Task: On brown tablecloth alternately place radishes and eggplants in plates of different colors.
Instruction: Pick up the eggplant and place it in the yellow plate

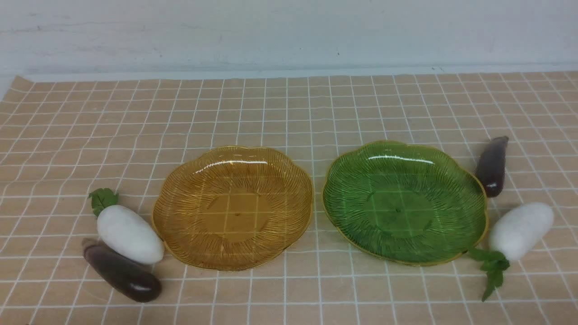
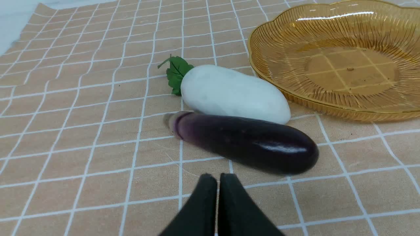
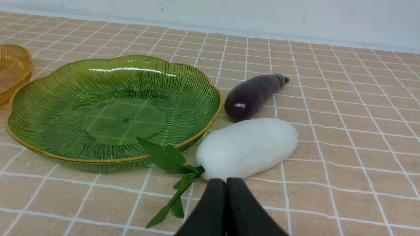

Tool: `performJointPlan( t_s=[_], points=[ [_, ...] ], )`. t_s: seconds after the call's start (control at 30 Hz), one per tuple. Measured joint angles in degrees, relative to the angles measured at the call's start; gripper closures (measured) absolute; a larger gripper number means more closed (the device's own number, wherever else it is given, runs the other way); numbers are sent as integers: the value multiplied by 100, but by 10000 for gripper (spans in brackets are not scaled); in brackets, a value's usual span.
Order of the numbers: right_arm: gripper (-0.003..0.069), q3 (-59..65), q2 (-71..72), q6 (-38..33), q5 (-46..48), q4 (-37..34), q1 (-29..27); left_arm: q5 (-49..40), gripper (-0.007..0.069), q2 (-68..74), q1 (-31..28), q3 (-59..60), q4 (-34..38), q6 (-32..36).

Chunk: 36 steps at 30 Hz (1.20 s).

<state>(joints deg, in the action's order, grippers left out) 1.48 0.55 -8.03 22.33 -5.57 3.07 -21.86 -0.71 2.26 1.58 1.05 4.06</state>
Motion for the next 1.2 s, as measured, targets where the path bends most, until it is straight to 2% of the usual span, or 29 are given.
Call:
performJointPlan(
  t_s=[0.7, 0.8, 0.97, 1.07, 1.2],
  points=[
    [674, 0, 0, 0, 0, 0, 0, 40, 628, 0, 0, 0, 21, -31],
    [674, 0, 0, 0, 0, 0, 0, 227, 628, 0, 0, 0, 381, -264],
    [674, 0, 0, 0, 0, 0, 0, 800, 628, 0, 0, 0, 1598, -886],
    [674, 0, 0, 0, 0, 0, 0, 1293, 628, 0, 0, 0, 2202, -983],
    [674, 0, 0, 0, 0, 0, 0, 1866, 628, 0, 0, 0, 2629, -1015]
  ],
)
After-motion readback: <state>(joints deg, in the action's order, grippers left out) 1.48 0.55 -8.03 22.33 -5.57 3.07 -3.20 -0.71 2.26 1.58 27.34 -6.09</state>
